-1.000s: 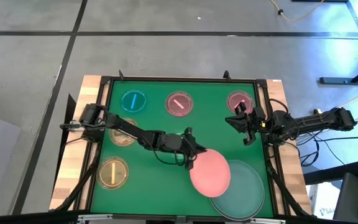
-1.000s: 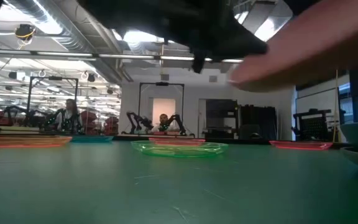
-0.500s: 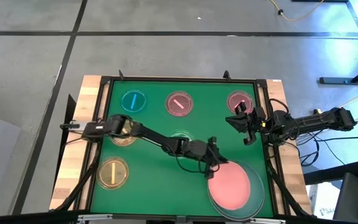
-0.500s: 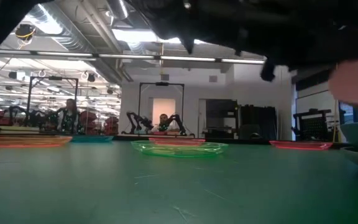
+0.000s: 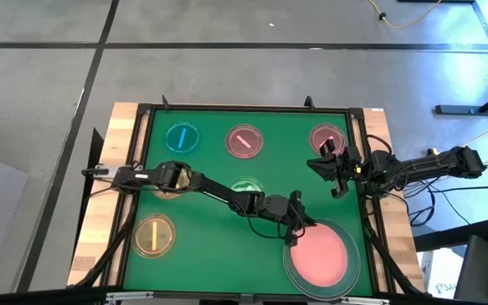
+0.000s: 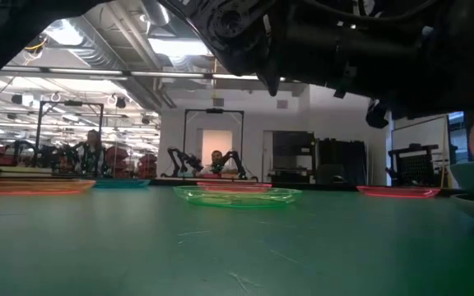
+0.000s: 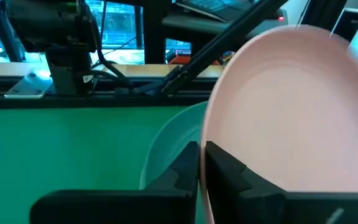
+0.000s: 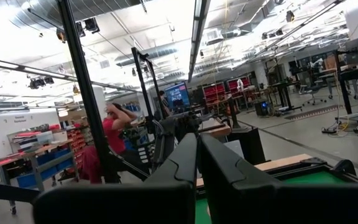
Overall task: Stack plastic plates
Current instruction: Stack the pink plate on top of the green plate, then stack the transparent green plate on top of the pink plate
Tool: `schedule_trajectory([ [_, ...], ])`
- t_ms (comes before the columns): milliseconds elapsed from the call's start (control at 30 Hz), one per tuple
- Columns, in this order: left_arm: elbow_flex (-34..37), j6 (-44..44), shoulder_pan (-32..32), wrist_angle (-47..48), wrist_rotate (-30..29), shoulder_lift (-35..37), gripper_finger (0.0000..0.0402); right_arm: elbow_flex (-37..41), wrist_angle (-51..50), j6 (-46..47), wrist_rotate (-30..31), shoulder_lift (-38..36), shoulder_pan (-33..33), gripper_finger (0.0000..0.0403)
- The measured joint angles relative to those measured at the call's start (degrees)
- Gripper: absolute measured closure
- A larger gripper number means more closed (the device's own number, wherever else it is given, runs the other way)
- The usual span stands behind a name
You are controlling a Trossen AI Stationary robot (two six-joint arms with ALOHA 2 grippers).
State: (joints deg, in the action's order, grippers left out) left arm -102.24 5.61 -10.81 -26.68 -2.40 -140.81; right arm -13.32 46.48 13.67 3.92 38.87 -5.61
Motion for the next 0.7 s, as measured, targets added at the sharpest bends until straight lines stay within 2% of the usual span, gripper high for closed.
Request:
schedule_trajectory([
  [233,0.0,-3.3,-0.3,1.0,1.7,0.1,0.032,0.0,0.0,0.0,0.0,0.0,0.0,0.0386],
  [300,0.0,-4.2,-0.5,5.5,2.4,1.6,0.0309,0.0,0.0,0.0,-0.1,0.0,0.0,0.0386],
  [533,0.5,-6.1,-0.9,20.5,5.0,9.1,0.0302,0.0,-1.2,0.0,-2.0,0.0,0.0,0.0386],
  [633,4.1,-6.1,-1.3,22.0,6.1,12.7,0.0302,0.0,-2.2,0.0,-2.0,0.0,0.0,0.0386],
  [700,8.3,-6.2,-1.8,22.3,4.3,16.1,0.0302,0.0,-2.3,0.0,-2.0,0.0,0.0,0.0386],
])
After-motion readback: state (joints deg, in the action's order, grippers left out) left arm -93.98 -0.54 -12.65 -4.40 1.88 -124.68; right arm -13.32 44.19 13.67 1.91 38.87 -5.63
